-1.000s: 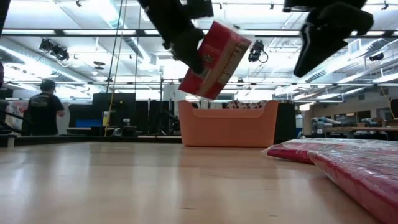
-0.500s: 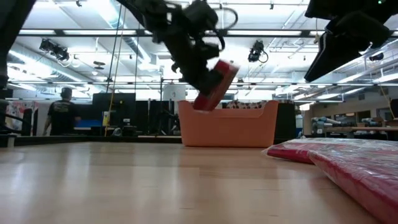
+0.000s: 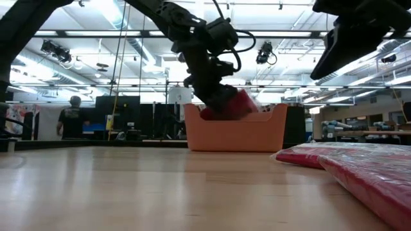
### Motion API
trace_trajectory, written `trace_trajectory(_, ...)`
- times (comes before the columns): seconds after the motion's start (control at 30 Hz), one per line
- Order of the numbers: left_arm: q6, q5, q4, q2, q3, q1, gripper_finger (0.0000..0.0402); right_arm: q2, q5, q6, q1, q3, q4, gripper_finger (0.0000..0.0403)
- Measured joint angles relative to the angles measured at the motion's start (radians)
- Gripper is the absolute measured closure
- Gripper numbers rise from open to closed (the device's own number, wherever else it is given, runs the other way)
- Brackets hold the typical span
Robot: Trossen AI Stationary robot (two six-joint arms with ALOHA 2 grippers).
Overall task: Sort popcorn bags into baskets
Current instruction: Put the red popcorn bag into the orange bin
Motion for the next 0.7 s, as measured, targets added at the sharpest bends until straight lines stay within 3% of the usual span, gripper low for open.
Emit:
trace_trajectory(0.2,0.082,0.001,-0.026,-0.025,0.0,-0.033,0.0213,0.0,-0.088,-0.031,0.0,0.0,-0.001,0.0274)
trace_trajectory(0.4,0.245,0.032,-0.055,-0.027,0.0,-0.091,0.0207,0.056,-0.213,-0.035,0.018,0.0,0.014,0.0274)
trace_trajectory(0.7,0.372,0.375,-0.082,-0.028,0.0,-0.197,0.0229,0.205,-0.242,0.012,0.108,0.0,0.06,0.0275)
